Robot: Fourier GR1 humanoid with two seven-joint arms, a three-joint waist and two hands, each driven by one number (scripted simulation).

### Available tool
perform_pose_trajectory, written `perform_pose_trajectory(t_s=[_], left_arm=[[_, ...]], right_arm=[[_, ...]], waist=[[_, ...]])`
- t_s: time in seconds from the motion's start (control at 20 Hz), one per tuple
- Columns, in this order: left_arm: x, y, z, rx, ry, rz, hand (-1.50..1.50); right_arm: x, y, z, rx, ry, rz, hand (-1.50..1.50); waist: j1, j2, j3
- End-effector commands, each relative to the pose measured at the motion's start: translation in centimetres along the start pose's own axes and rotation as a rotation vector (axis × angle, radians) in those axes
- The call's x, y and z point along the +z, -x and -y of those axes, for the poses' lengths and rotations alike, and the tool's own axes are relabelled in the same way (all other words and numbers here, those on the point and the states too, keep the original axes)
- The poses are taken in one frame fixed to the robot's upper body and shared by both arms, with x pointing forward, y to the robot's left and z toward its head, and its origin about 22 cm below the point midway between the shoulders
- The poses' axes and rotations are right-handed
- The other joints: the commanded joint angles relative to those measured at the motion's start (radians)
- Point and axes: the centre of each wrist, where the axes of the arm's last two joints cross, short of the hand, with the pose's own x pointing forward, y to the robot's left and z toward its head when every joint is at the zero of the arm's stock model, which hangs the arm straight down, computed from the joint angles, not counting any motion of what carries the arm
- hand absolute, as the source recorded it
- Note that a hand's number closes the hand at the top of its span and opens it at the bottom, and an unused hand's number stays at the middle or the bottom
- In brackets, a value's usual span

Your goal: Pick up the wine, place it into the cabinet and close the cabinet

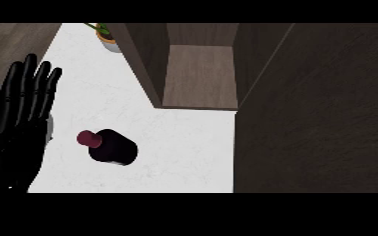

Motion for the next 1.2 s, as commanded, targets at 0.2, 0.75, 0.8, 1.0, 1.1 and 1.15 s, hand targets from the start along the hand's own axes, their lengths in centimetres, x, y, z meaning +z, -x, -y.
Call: perform_pose_trajectory(t_s=[0.2,0.75,0.8,1.0,1.1,1.15], left_arm=[[2.2,-1.6,2.7,-0.081,-0.044,0.062,-1.5],[3.7,-4.0,11.0,0.257,-0.061,-0.061,-1.5],[3.9,-5.9,10.8,0.278,-0.065,-0.073,-1.5],[4.1,-7.3,11.7,0.284,-0.068,-0.079,-1.5],[3.1,-7.3,13.2,0.276,-0.049,-0.062,-1.5],[3.5,-7.5,12.5,0.255,-0.051,-0.065,-1.5]], right_arm=[[2.4,-0.3,0.5,0.001,-0.024,-0.025,-1.5],[2.8,-5.4,-2.2,-0.201,-0.268,-0.093,-1.5],[3.8,-5.3,-1.6,-0.199,-0.255,-0.096,-1.5],[3.4,-7.4,-2.4,-0.22,-0.244,-0.113,-1.5],[3.2,-8.6,-2.0,-0.205,-0.26,-0.07,-1.5],[2.5,-9.3,-0.6,-0.196,-0.26,-0.074,-1.5]], waist=[[-0.032,-0.018,0.009],[-0.031,-0.017,0.009],[-0.032,-0.018,0.009],[-0.03,-0.018,0.009],[-0.034,-0.018,0.009],[-0.031,-0.018,0.009]])
